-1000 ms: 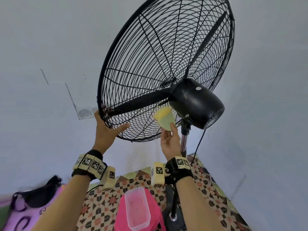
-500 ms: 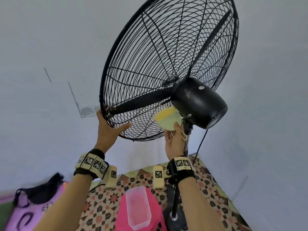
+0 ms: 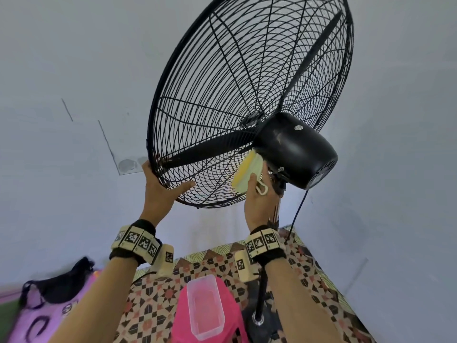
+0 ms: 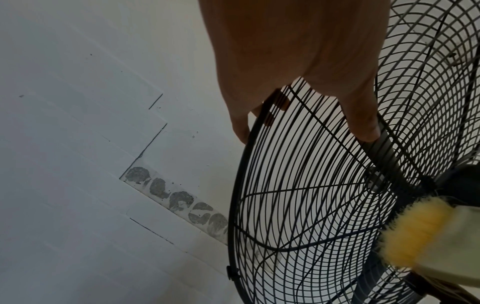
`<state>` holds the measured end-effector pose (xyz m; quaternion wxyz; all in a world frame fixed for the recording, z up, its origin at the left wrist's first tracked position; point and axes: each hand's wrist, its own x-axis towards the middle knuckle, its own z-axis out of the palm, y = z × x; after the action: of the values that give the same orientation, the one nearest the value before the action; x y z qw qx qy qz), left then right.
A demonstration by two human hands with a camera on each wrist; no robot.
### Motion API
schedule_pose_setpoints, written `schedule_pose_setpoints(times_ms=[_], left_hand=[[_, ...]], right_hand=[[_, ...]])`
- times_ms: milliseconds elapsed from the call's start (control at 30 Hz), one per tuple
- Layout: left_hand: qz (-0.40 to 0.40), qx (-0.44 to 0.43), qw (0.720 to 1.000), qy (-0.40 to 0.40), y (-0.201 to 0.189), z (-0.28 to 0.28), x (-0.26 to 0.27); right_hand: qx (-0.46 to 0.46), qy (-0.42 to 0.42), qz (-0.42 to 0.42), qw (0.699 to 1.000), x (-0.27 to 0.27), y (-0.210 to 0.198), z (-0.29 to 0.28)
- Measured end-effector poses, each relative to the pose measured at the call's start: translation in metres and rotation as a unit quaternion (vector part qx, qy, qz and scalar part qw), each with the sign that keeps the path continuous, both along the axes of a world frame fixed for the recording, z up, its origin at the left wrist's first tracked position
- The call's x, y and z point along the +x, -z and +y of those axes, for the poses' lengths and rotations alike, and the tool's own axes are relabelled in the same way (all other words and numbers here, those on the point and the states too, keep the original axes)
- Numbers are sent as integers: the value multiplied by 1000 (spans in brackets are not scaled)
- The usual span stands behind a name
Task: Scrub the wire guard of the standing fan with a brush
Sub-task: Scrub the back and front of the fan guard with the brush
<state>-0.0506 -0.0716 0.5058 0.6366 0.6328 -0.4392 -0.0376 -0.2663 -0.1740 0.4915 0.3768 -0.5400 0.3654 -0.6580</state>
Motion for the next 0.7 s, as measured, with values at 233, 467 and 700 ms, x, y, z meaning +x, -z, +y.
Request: schedule_pose_setpoints(times_ms=[233, 467, 700], left_hand=[[0, -8, 1000, 1, 3, 3, 2], [-4, -10, 1000, 2, 3, 3, 2], [8, -6, 1000, 8, 3, 0, 2]], right_hand=[[11, -50, 93, 994, 2, 30, 1], [15, -9, -19, 1000, 8, 15, 5], [24, -72, 10, 997, 13, 43, 8]])
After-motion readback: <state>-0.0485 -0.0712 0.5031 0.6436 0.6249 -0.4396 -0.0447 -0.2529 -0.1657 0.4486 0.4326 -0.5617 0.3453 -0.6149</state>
